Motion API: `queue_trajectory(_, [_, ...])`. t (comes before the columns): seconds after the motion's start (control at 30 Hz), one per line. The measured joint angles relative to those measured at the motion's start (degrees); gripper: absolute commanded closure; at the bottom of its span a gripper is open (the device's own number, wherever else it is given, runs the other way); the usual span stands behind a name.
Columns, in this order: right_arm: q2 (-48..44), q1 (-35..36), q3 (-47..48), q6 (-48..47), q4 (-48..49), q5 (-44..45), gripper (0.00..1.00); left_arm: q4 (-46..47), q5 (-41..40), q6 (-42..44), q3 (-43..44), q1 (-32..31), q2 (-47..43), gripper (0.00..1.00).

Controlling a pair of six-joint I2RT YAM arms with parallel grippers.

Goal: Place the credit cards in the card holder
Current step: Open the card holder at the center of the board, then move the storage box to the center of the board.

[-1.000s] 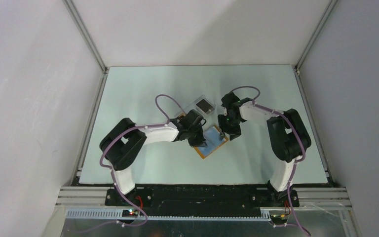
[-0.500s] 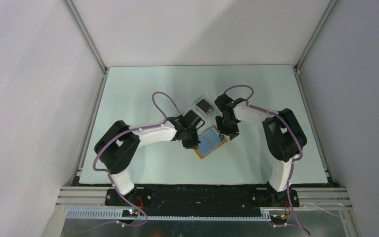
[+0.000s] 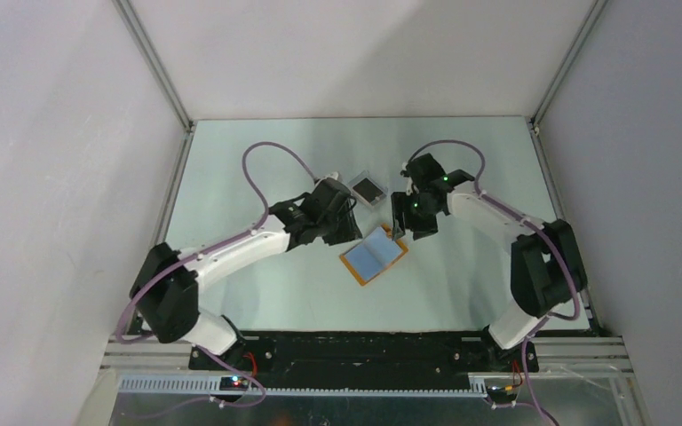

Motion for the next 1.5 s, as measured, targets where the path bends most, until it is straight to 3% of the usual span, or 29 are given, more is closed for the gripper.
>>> queue_trajectory(0.47, [-4.8,0.0,2.4,0.0,-0.1,-6.4,0.40,2.7,1.0,0.3,-6.6,8.1,-8.0,0.54])
queue_trajectory(0.8, [1.7,0.4,10.9,0.1,1.2,-10.4,0.42,3.1,4.4,1.6,-9.0,17.2,-8.2,0.53])
queue_trajectory(0.93, [9.0,0.4,20.3,0.4,1.2,-12.2,0.43,4.0,5.0,2.4,-8.9,20.6,-5.1,0.53])
queue_trajectory(1.2, [24.9,0.4,38.6,0.9,-0.2,-16.1,0.45,3.3,5.7,5.0,-2.3,21.0,9.0,0.56])
queue_trajectory(1.33, [29.5,0.4,42.9,0.9,-1.6,-17.4,0.45,3.0,5.7,7.3,1.3,21.1,13.4,0.62])
queue_trajectory(1.5, [30.9,0.4,44.0,0.6,-3.2,-18.3,0.45,2.3,5.8,10.2,3.9,21.1,15.5,0.57])
